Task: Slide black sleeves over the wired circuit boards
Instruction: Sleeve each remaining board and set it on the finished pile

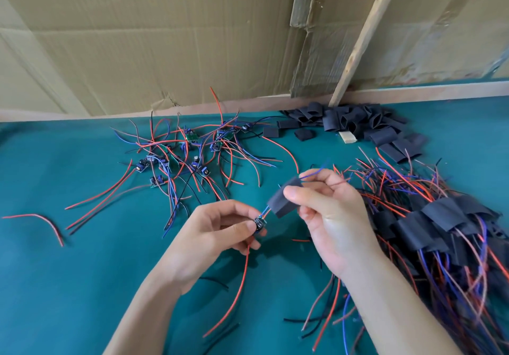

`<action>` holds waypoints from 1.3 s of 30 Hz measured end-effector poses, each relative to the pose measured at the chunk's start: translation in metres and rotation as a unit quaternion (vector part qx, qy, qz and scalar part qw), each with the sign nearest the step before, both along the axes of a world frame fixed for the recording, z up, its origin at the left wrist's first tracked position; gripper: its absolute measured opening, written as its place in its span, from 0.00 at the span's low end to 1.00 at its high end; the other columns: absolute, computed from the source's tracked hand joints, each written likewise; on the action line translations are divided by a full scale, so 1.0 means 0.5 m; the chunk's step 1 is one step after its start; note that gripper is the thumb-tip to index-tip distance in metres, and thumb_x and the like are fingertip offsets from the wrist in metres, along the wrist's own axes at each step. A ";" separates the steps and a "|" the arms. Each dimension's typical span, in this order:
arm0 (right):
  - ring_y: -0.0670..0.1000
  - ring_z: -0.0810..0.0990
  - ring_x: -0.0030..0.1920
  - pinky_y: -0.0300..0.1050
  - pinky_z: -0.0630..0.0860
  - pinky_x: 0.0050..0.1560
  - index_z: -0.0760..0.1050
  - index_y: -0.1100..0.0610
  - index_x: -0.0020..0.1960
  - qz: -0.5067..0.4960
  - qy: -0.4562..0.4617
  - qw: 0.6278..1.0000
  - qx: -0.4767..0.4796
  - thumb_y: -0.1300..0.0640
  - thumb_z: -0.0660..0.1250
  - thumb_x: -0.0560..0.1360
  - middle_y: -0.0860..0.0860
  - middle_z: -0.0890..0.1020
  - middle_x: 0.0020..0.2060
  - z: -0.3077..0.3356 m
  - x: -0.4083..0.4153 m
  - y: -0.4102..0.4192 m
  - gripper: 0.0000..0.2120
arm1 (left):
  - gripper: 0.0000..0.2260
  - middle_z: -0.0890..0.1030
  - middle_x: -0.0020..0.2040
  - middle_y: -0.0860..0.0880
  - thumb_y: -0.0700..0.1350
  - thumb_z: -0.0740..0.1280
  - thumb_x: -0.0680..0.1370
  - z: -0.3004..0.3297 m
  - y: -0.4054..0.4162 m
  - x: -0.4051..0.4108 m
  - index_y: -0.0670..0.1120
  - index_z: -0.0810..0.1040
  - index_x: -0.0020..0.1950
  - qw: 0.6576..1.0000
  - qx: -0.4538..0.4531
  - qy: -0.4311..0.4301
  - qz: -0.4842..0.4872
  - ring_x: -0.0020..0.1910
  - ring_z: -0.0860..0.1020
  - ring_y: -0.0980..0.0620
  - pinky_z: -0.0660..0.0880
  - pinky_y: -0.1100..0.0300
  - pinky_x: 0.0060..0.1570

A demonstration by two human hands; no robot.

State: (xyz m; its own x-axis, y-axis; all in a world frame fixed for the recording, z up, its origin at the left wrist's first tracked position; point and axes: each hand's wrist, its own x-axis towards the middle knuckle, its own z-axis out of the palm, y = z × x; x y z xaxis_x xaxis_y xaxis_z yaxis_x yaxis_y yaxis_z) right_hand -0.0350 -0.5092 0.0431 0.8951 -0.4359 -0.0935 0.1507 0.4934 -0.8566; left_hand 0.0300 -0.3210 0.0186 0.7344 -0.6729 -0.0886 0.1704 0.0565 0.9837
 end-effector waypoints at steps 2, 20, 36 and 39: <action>0.47 0.74 0.29 0.35 0.70 0.30 0.76 0.57 0.46 0.012 0.021 0.997 -0.071 0.67 0.79 0.58 0.51 0.81 0.32 -0.007 -0.001 0.018 0.21 | 0.07 0.85 0.46 0.36 0.41 0.74 0.73 -0.001 -0.001 0.000 0.41 0.84 0.49 1.000 -0.002 -0.010 0.015 0.40 0.83 0.45 0.79 0.60 0.40; 0.49 0.78 0.29 0.38 0.73 0.31 0.80 0.58 0.42 0.008 0.052 0.976 -0.213 0.56 0.78 0.65 0.49 0.83 0.32 -0.016 -0.005 0.041 0.10 | 0.08 0.84 0.41 0.40 0.38 0.78 0.67 -0.005 -0.007 0.003 0.46 0.83 0.43 0.997 -0.012 -0.027 0.075 0.42 0.86 0.41 0.82 0.58 0.43; 0.45 0.73 0.25 0.36 0.68 0.26 0.83 0.52 0.53 0.041 0.121 0.928 -0.350 0.51 0.75 0.75 0.46 0.80 0.28 0.065 -0.039 -0.030 0.09 | 0.06 0.84 0.39 0.42 0.45 0.76 0.72 0.003 -0.010 -0.009 0.45 0.84 0.45 0.999 0.014 -0.041 0.015 0.36 0.83 0.47 0.78 0.60 0.37; 0.40 0.80 0.35 0.44 0.76 0.41 0.83 0.42 0.53 0.059 0.225 0.782 -0.578 0.29 0.69 0.67 0.38 0.86 0.36 0.137 -0.084 -0.113 0.23 | 0.03 0.84 0.40 0.41 0.39 0.72 0.78 -0.003 -0.010 -0.002 0.44 0.83 0.44 0.997 0.027 -0.023 0.063 0.37 0.83 0.46 0.80 0.61 0.38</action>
State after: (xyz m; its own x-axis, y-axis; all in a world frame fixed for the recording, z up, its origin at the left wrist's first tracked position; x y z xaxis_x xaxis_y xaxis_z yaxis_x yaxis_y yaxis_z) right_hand -0.0772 -0.5656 0.1114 0.9253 -0.3788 -0.0154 -0.2828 -0.6626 -0.6935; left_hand 0.0289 -0.3262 0.0173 0.8169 -0.5701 -0.0870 0.1200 0.0204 0.9926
